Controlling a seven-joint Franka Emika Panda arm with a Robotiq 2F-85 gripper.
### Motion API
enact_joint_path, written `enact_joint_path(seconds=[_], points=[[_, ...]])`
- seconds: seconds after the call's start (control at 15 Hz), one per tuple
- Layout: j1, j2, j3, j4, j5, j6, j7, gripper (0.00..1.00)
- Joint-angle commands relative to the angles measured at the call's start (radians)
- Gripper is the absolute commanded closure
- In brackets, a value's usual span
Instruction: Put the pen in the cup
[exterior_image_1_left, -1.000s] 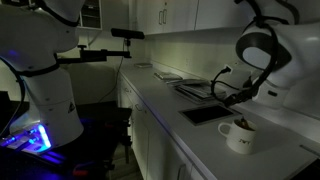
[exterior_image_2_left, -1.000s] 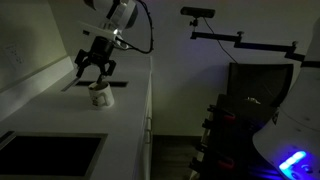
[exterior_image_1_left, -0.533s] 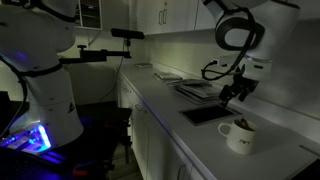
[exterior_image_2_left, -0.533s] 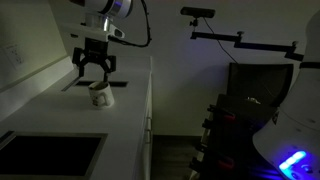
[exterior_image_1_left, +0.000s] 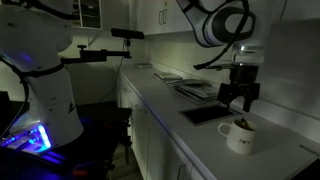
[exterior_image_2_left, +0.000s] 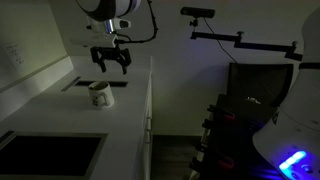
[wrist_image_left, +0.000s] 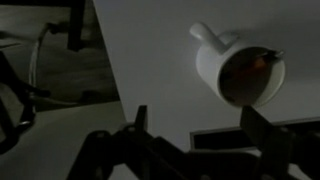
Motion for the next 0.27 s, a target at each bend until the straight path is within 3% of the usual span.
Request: enact_joint_path(seconds=[0.0, 0.2], points=[[0.001, -0.034, 0.013, -0.011, -0.09, -0.076, 0.1, 0.0], [-0.009, -0.05, 0.034, -0.023, -0.131, -0.074, 0.104, 0.0]])
